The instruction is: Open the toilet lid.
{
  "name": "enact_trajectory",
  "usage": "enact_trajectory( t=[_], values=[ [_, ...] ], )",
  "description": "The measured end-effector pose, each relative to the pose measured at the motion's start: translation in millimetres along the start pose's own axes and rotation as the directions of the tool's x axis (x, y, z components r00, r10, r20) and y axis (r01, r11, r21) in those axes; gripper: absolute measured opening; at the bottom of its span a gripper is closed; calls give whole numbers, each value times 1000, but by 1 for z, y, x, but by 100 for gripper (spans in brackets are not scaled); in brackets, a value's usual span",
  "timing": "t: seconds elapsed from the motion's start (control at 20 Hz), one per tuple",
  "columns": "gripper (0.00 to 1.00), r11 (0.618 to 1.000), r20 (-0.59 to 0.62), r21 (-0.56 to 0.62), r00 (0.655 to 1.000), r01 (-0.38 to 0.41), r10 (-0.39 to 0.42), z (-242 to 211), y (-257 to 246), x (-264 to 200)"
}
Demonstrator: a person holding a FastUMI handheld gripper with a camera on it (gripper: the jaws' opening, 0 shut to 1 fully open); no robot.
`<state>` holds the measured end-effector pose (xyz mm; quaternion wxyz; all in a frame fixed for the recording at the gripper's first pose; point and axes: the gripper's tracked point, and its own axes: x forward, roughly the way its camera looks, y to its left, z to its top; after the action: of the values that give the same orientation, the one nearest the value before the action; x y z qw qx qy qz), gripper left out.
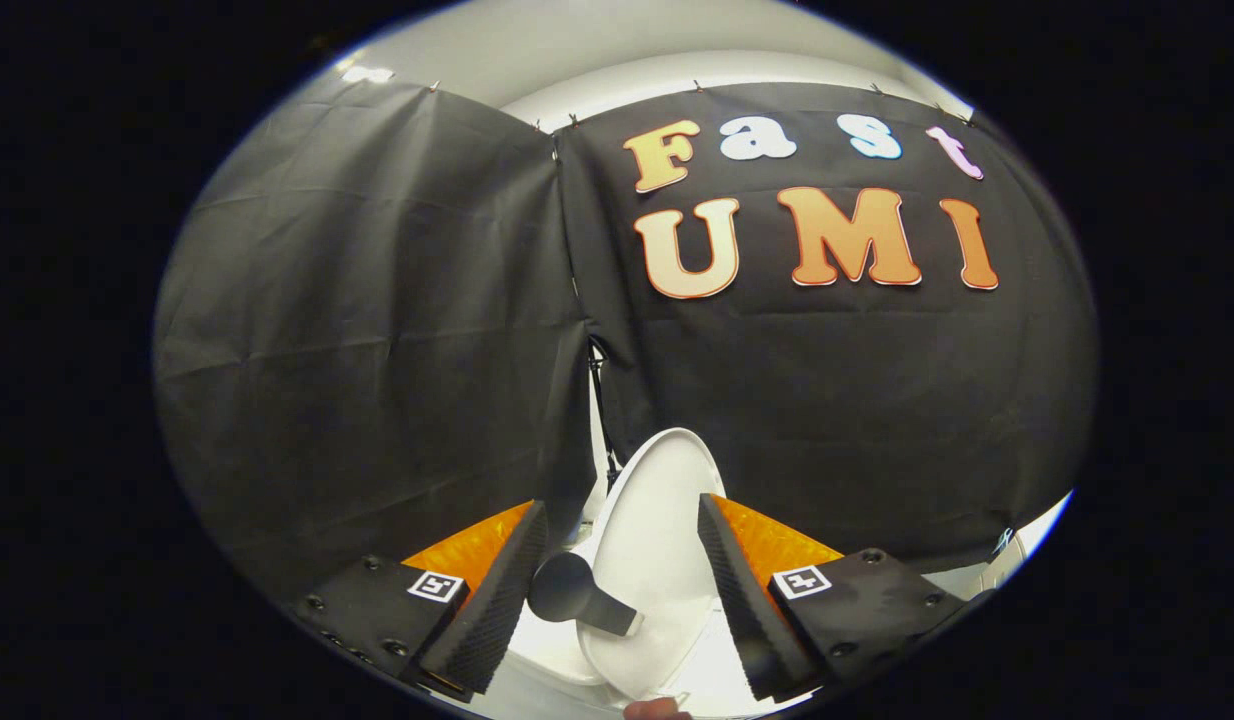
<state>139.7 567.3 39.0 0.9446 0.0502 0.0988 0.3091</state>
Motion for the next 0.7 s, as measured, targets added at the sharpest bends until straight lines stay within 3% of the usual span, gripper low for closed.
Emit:
enact_trajectory(
  t=[0.25, 0.7],
  values=[
    [97, 998, 107, 3, 992, 64, -64, 45, -68, -24],
    [96, 985, 207, 20, 963, 173, -174, 93, -196, -118]
  ],
)
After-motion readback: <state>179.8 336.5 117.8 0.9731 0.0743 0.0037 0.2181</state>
